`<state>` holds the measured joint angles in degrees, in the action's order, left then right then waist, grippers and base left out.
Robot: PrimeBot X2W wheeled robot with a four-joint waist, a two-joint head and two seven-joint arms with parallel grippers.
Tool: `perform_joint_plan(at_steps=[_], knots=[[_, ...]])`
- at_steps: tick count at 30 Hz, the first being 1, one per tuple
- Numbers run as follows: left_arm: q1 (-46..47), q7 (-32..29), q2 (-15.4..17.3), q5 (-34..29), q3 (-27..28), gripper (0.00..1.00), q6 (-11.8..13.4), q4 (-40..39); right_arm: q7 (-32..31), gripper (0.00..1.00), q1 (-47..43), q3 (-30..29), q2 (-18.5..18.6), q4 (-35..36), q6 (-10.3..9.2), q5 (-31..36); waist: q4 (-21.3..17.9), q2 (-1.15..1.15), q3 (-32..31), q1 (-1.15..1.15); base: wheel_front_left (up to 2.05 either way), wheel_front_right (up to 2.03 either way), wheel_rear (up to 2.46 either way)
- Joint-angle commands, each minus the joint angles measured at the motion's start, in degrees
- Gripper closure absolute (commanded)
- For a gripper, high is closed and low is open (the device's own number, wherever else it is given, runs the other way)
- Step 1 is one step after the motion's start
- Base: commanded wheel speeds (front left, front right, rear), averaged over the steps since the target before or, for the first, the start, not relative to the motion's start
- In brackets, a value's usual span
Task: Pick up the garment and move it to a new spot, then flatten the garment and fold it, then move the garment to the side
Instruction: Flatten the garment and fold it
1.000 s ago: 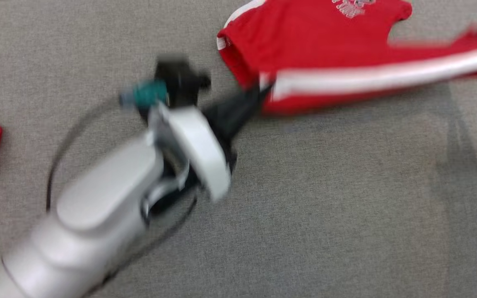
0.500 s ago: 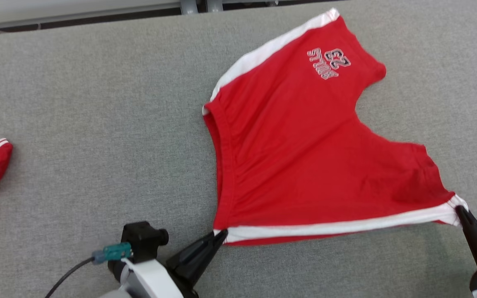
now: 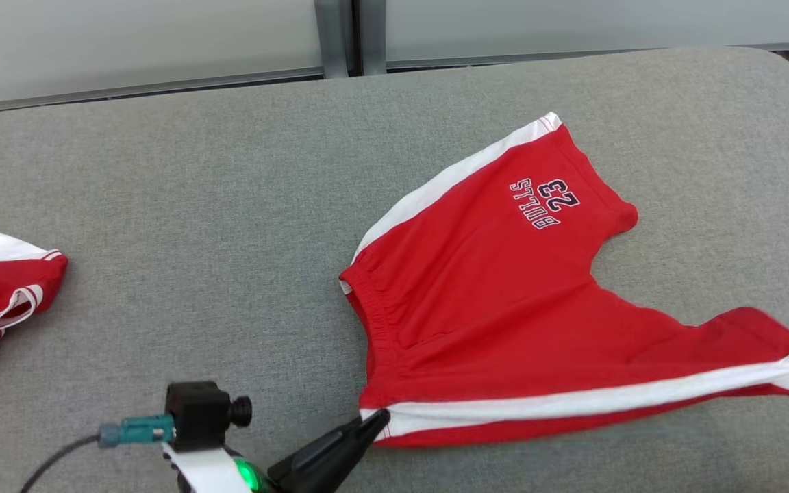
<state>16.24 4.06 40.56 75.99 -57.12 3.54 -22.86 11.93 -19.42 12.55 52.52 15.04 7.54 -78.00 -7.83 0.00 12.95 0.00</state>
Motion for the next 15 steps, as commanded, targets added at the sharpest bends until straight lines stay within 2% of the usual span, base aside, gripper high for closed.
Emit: perform_joint_plan(at_steps=[1,6,10,11,15], knots=[[0.9,-0.8,-0.3,2.6,0.9,1.0,-0.5,-0.1,-1.5,1.0,1.4,-0.6,0.7,-1.0,-0.1,-0.3,0.2,0.0,-0.1,0.0,0.0,0.0,0.0],[5.3,-5.1,-3.2,10.1,3.3,1.0,-3.1,4.2,-7.4,1.0,10.0,-0.4,-0.9,-6.0,-0.09,-1.9,1.7,0.0,1.4,0.0,0.0,0.0,0.0],[9.5,-7.5,-6.5,14.5,5.1,1.0,-5.5,9.6,-11.5,1.0,19.3,0.3,-2.4,-11.6,-0.1,-0.8,3.5,0.0,4.0,0.0,0.0,0.0,0.0],[9.5,-7.5,-6.5,14.5,5.1,1.0,-5.5,9.6,-11.5,1.0,19.3,0.3,-2.4,-11.6,-0.1,-0.8,3.5,0.0,4.0,0.0,0.0,0.0,0.0],[12.7,-9.7,-10.0,20.0,7.4,1.0,-6.9,14.2,-16.1,1.0,28.9,1.5,-3.3,-16.2,-0.1,0.8,5.2,0.0,6.7,0.0,0.0,0.0,0.0]])
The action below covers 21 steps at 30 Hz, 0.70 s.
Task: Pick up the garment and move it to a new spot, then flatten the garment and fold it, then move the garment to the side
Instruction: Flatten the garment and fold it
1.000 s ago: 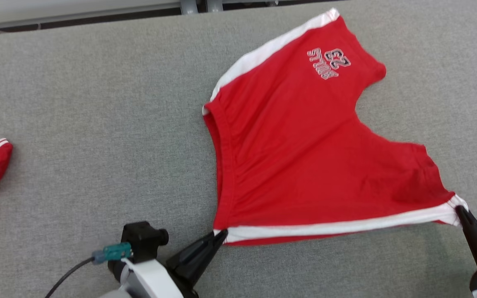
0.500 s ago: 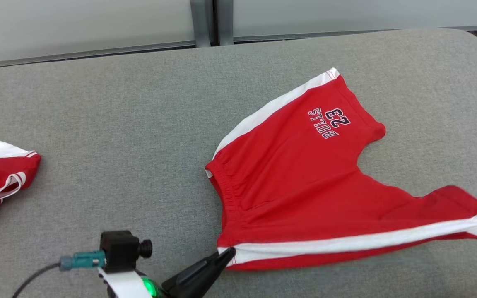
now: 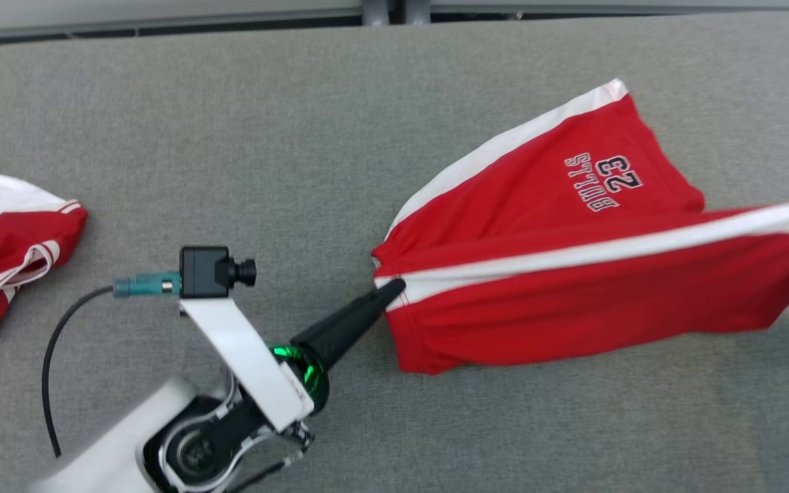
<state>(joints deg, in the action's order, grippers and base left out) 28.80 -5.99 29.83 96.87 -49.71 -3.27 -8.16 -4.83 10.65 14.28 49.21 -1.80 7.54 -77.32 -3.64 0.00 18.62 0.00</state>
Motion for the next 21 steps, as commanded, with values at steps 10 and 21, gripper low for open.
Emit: perform_joint_plan(at_steps=[10,21], knots=[[6.8,-2.8,-4.0,5.9,4.2,1.0,-1.9,9.2,-9.3,1.0,20.5,4.2,-2.4,-9.0,-0.11,6.1,4.5,0.0,6.8,0.0,0.0,0.0,0.0],[12.7,-3.8,-7.9,4.6,4.7,0.56,-2.7,18.2,-16.3,0.15,36.8,7.9,-7.6,-21.5,-0.11,10.1,7.2,0.0,12.0,0.0,0.0,0.0,0.0]])
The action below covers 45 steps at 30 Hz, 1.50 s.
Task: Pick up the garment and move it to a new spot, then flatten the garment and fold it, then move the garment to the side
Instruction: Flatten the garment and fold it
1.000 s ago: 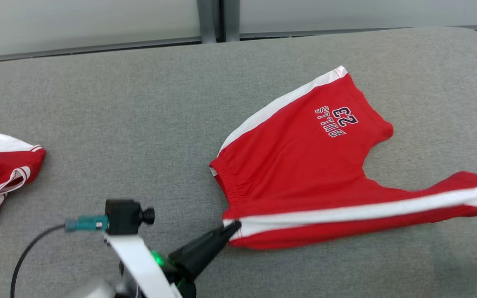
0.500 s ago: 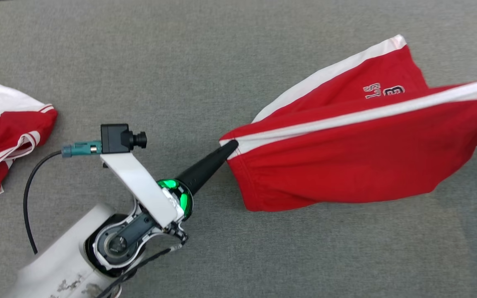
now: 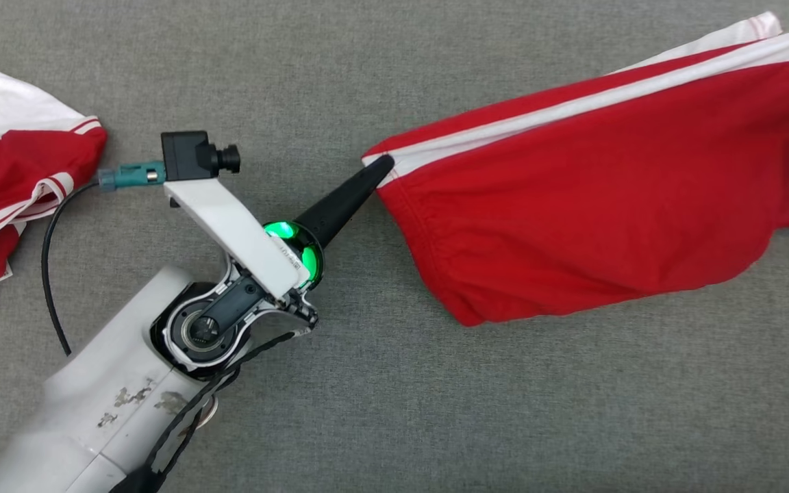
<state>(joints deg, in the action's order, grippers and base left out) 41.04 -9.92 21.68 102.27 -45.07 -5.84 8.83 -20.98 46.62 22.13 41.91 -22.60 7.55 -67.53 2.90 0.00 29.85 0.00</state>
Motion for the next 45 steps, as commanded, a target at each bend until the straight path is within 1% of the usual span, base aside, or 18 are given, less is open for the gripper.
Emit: perform_joint_plan(at_steps=[1,2,3,6,9,12,14,15,17,19,20,23,25,27,30,37,42,45], knots=[[0.6,0.1,-0.1,-0.9,-0.1,0.35,-0.2,1.9,-0.2,0.0,1.6,0.2,-0.6,-1.3,-0.11,0.6,0.8,0.0,0.9,0.0,0.0,0.0,0.0],[0.7,0.1,-0.3,-1.2,-0.2,0.04,-0.4,2.6,-0.1,0.0,2.2,0.4,-0.8,-1.9,-0.11,0.8,0.9,0.0,1.0,0.0,0.0,0.0,0.0],[0.8,0.4,-0.5,-1.6,-0.3,0.0,-0.4,3.3,0.3,0.0,2.6,0.4,-1.0,-2.5,-0.11,1.0,1.0,0.0,1.1,0.0,0.0,0.0,0.0],[0.2,1.3,-1.0,-2.7,-0.7,0.0,-0.6,5.0,1.5,0.0,2.3,0.0,-1.5,-2.8,-0.11,0.0,1.2,0.0,0.5,0.0,0.0,0.0,0.0],[-0.5,4.5,-0.3,-6.4,-1.1,0.0,-0.7,6.1,4.7,0.0,-0.1,-0.3,0.6,-1.3,-0.11,0.8,1.0,0.0,-0.7,0.0,0.0,0.0,0.0],[-1.6,10.9,0.7,-12.8,-1.5,0.0,0.2,6.7,8.9,0.0,-4.3,0.5,3.7,0.8,-0.11,3.4,0.5,0.0,-2.6,0.0,0.0,0.0,0.0],[-2.3,17.5,1.7,-20.5,-2.8,0.0,2.8,7.0,11.2,0.0,-7.9,1.4,5.5,2.1,-0.11,5.0,0.1,0.0,-4.2,0.0,0.0,0.0,0.0],[-3.0,20.8,2.0,-24.5,-3.7,0.0,4.9,7.1,12.0,0.0,-10.1,1.6,6.1,2.3,-0.11,5.2,-0.2,0.0,-5.1,0.0,0.0,0.0,0.0],[-5.2,24.0,1.3,-30.5,-4.1,0.0,10.0,7.1,12.3,0.0,-14.2,2.8,6.9,3.3,-0.11,5.7,-0.6,0.0,-6.9,0.0,0.0,0.0,0.0],[-8.3,25.0,0.2,-35.8,-2.4,0.0,15.2,6.3,13.1,0.0,-17.8,3.6,7.5,3.9,-0.11,6.5,-0.8,0.0,-8.6,0.0,0.0,0.0,0.0],[-8.3,25.0,0.2,-35.8,-2.4,0.0,15.2,6.3,13.1,0.0,-17.8,3.6,7.5,3.9,-0.11,6.5,-0.8,0.0,-8.6,0.0,0.0,0.0,0.0],[-14.7,25.1,-3.2,-47.7,3.4,0.0,21.7,2.1,15.1,0.0,-22.1,4.0,6.2,3.6,-0.11,7.8,-0.1,0.0,-11.0,0.0,0.0,0.0,0.0],[-19.3,25.0,-5.7,-55.1,6.1,0.0,24.2,-0.7,16.3,0.0,-23.8,3.9,5.2,2.9,-0.1,8.8,0.8,0.0,-12.3,0.0,0.0,0.0,0.0],[-22.7,25.1,-7.9,-61.2,8.2,0.0,25.5,-3.0,17.3,0.0,-24.4,3.6,4.2,1.6,-0.1,10.2,1.9,0.0,-13.3,0.0,0.0,0.0,0.0],[-27.0,25.1,-11.1,-68.1,9.1,0.0,25.6,-4.1,17.5,0.0,-23.5,2.8,2.1,-2.7,-0.1,13.2,4.0,0.0,-14.0,0.0,0.0,0.0,0.0],[-29.8,25.1,-16.3,-76.6,10.7,0.0,22.4,-3.0,11.4,0.0,-15.8,-0.6,-3.5,-18.2,-0.11,21.3,9.9,0.0,-13.3,0.0,0.0,0.0,0.0],[-30.1,25.1,-17.6,-79.1,12.3,0.0,20.8,-1.9,7.8,0.0,-12.5,-1.4,-3.9,-26.3,-0.11,25.6,12.5,0.0,-12.8,0.0,0.0,0.0,0.0],[-30.5,25.1,-18.0,-79.8,13.6,0.0,20.0,-1.5,4.8,0.0,-12.3,-1.4,-5.4,-29.2,-0.11,26.2,12.9,0.0,-12.9,0.0,0.0,0.0,0.0]])
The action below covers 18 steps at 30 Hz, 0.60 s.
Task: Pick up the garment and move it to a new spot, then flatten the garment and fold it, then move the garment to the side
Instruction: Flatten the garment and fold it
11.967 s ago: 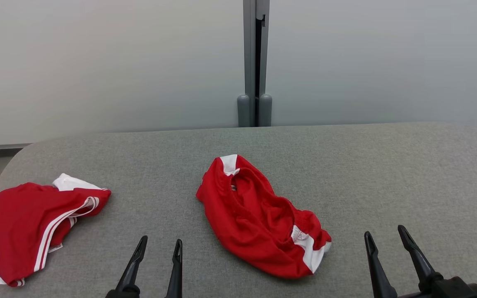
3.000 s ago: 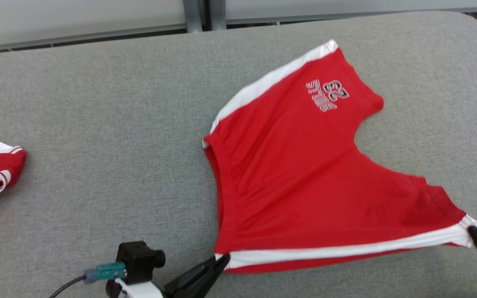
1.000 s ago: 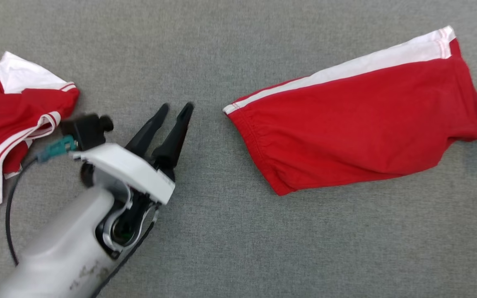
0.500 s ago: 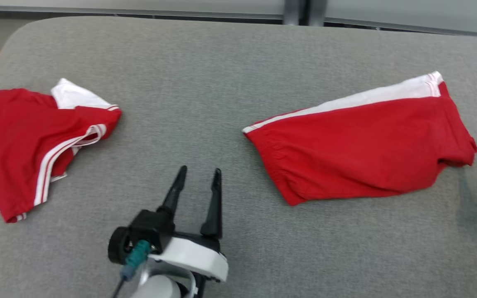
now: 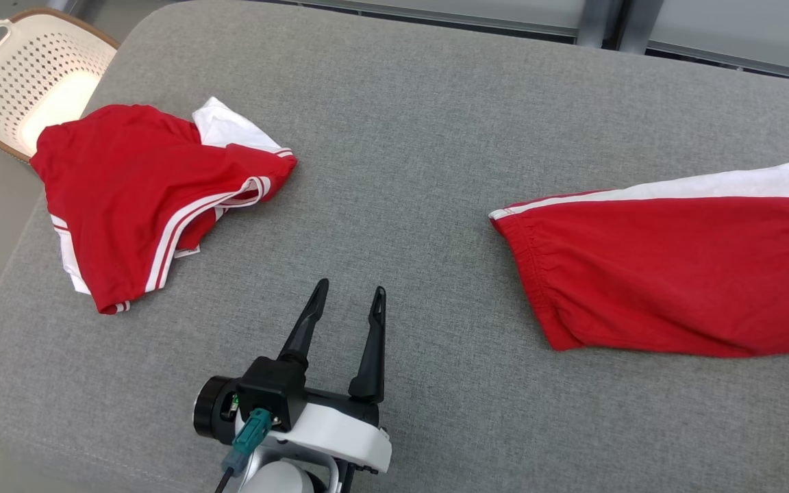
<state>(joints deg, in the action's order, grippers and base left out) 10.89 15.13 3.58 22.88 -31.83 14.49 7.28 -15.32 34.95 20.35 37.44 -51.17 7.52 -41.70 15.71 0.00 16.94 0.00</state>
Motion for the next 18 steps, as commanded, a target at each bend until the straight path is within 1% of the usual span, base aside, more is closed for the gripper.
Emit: perform_joint_plan(at_steps=[1,2,3,4,6,10,12,17,18], knots=[[-0.5,0.0,0.0,-0.6,0.6,0.0,-0.4,0.2,-1.7,0.0,-1.0,0.7,-1.5,-1.0,-0.03,0.1,0.0,0.0,-0.1,0.0,0.0,0.0,0.0],[-0.8,0.0,-0.1,-0.9,0.9,0.0,-0.6,0.4,-2.5,0.29,-1.2,1.0,-2.0,-0.9,-0.02,-0.3,-0.1,0.0,-0.2,0.0,0.0,0.0,0.0],[-1.0,0.0,-0.2,-1.1,1.1,0.0,-0.9,0.7,-2.8,0.75,-1.5,1.1,-2.4,-0.6,-0.02,-0.8,-0.4,0.0,-0.3,0.0,0.0,0.0,0.0],[-1.1,0.0,-0.2,-1.2,1.2,0.0,-1.1,0.9,-2.8,1.0,-1.9,1.1,-2.6,-0.2,-0.02,-1.3,-0.6,0.0,-0.5,0.0,0.0,0.0,0.0],[-0.9,0.0,-0.3,-1.4,1.6,0.0,-1.5,1.1,-2.8,1.0,-2.7,1.4,-2.3,0.8,-0.04,-2.3,-1.3,0.0,-0.9,0.0,0.0,0.0,0.0],[-1.3,0.0,-0.5,-1.8,2.6,0.0,-2.3,1.5,-1.1,1.0,-5.0,2.1,0.5,3.4,-0.11,-3.0,-3.1,0.0,-2.0,0.0,0.0,0.0,0.0],[-1.5,0.0,-0.5,-2.2,3.0,0.0,-2.5,1.8,-0.4,1.0,-6.7,2.7,3.0,5.3,-0.12,-3.0,-4.2,0.0,-2.5,0.0,0.0,0.0,0.0],[-2.3,0.0,-0.5,-2.8,3.8,0.0,-3.3,2.4,1.6,1.0,-10.2,4.3,10.8,9.3,-0.1,-1.3,-7.3,0.0,-3.5,0.0,0.0,0.0,0.0],[-2.3,0.0,-0.5,-2.8,3.8,0.0,-3.3,2.4,1.6,1.0,-10.2,4.3,10.8,9.3,-0.1,-1.3,-7.3,0.0,-3.5,0.0,0.0,0.0,0.0]])
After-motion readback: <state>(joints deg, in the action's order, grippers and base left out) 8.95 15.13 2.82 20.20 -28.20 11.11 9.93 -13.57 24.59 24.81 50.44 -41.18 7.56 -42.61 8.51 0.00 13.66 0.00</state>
